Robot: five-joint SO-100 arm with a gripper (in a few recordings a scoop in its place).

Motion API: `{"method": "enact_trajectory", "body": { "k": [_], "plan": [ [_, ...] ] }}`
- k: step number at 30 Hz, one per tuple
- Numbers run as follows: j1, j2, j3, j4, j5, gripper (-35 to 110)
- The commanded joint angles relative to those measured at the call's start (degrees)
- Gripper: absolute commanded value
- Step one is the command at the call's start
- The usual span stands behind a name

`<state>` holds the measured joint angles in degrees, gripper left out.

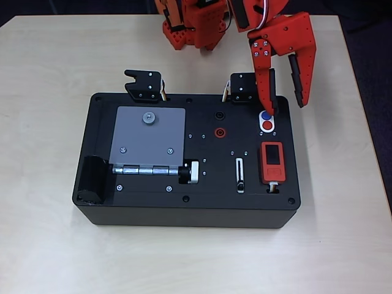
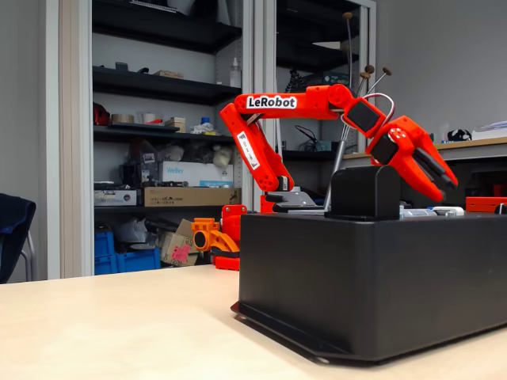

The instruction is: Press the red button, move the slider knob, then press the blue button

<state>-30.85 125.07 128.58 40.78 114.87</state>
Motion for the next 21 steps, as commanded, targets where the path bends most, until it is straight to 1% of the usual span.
{"method": "enact_trajectory", "body": {
  "k": [1, 21],
  "plan": [
    [-0.09, 0.53, 0.70, -0.44, 1.05, 17],
    [-0.79, 2.64, 3.52, -1.58, 2.11, 17]
  ]
}}
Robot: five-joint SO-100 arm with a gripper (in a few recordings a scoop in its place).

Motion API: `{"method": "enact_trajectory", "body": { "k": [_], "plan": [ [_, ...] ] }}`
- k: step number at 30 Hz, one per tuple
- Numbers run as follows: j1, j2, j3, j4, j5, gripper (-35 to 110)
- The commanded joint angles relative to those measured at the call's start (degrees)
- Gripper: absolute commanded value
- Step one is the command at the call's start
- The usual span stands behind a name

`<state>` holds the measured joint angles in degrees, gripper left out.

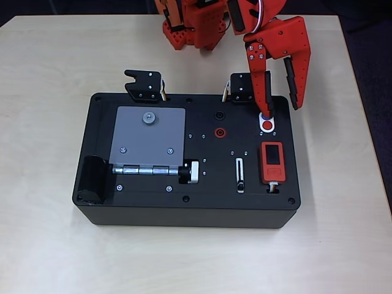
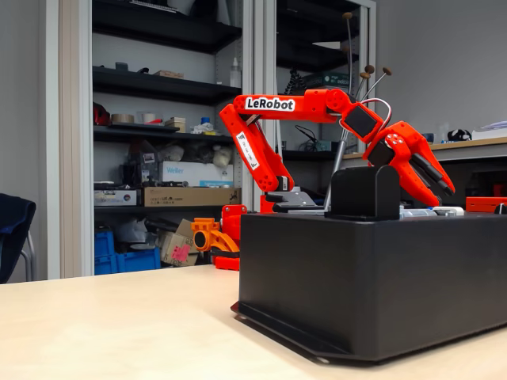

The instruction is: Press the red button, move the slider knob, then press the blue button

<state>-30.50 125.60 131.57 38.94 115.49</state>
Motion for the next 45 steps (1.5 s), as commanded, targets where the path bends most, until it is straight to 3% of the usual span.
{"method": "enact_trajectory", "body": {
  "k": [1, 45],
  "plan": [
    [-1.14, 2.11, 0.62, 0.09, 1.58, 17],
    [-0.88, 3.60, 4.31, -3.52, 2.46, 16]
  ]
}}
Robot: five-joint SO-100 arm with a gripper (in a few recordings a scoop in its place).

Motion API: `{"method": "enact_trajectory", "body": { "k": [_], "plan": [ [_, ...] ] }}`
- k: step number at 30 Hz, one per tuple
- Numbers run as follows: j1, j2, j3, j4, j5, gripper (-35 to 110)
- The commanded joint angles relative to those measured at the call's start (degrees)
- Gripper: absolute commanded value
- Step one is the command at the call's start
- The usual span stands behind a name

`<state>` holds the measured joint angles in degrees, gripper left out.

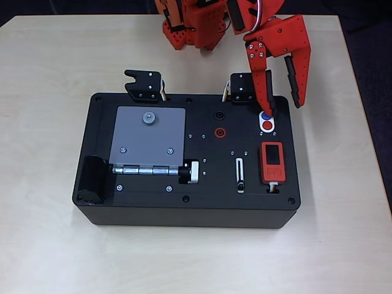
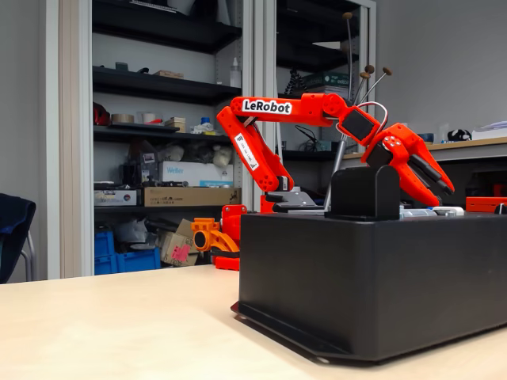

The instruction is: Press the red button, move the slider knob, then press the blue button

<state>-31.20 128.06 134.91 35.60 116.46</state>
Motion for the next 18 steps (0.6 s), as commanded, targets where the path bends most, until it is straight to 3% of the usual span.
{"method": "enact_trajectory", "body": {
  "k": [1, 18],
  "plan": [
    [-0.09, 1.14, 1.14, -0.35, 1.49, 16],
    [0.09, 1.76, 0.18, 1.32, 1.23, 16]
  ]
}}
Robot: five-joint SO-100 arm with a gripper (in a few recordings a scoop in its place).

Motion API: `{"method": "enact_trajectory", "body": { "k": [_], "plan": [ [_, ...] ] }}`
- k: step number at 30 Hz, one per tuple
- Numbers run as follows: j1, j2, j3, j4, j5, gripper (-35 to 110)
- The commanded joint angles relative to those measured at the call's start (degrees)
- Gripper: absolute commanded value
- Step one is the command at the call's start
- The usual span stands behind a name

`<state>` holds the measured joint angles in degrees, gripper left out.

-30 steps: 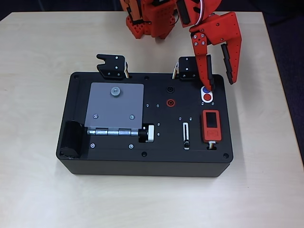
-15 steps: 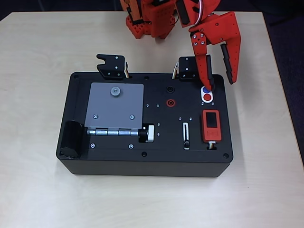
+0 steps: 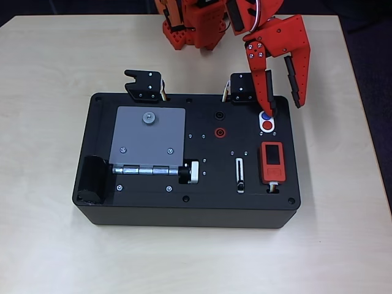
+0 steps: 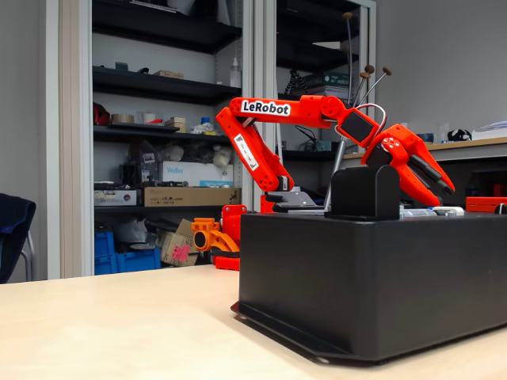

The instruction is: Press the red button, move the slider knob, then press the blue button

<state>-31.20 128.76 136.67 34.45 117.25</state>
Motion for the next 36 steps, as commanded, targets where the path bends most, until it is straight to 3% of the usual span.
{"method": "enact_trajectory", "body": {
  "k": [1, 20, 28, 36],
  "plan": [
    [0.18, 0.97, -2.64, 3.43, 0.18, 16],
    [3.25, -6.68, -23.73, 20.21, -7.03, 16],
    [7.91, -9.05, -32.52, 26.98, -18.72, 6],
    [12.57, -6.68, -36.04, 23.47, -29.62, 0]
  ]
}}
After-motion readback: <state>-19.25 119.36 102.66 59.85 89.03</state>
